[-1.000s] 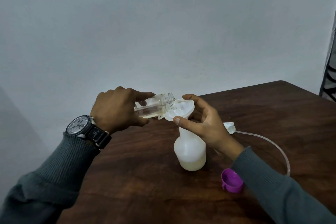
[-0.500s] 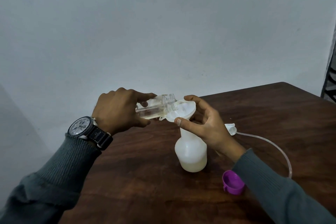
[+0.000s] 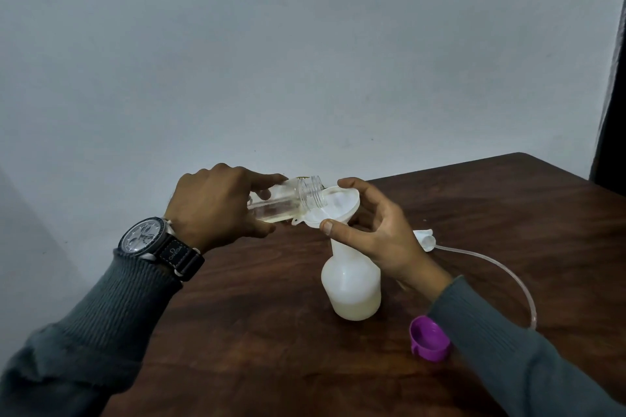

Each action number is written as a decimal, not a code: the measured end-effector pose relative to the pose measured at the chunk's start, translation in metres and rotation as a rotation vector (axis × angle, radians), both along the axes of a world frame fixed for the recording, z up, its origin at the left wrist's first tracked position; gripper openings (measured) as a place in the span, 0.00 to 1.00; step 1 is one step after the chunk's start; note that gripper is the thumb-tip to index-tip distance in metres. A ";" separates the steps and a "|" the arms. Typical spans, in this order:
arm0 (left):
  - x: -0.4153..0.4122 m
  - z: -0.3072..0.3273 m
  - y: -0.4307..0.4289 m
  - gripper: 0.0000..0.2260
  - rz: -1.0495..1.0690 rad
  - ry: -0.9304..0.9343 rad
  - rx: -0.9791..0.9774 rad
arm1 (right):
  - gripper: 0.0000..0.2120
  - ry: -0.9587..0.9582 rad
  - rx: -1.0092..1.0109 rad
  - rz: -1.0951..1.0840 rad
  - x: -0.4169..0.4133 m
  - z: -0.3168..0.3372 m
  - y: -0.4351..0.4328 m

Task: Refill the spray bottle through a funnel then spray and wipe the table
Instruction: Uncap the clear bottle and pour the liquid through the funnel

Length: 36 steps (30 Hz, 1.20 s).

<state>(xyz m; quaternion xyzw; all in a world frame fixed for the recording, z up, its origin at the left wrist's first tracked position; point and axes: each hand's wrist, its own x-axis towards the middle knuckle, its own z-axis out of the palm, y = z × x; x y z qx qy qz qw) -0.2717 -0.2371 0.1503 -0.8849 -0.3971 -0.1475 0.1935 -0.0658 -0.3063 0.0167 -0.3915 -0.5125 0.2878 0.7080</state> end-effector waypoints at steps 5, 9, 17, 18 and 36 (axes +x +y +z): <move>0.000 0.000 0.002 0.30 -0.004 0.001 0.004 | 0.28 -0.003 -0.008 0.003 0.000 0.001 -0.001; 0.000 0.000 0.003 0.30 -0.010 0.001 0.005 | 0.28 0.002 -0.010 0.000 0.000 0.001 0.000; 0.001 0.000 0.004 0.29 -0.033 0.009 0.011 | 0.29 0.007 -0.014 0.001 0.000 0.001 -0.002; 0.001 0.000 0.004 0.29 -0.030 0.010 0.012 | 0.28 0.006 -0.016 0.002 -0.001 0.002 -0.002; -0.001 -0.001 0.002 0.29 -0.015 0.001 0.012 | 0.28 0.003 -0.019 -0.002 -0.001 0.003 -0.002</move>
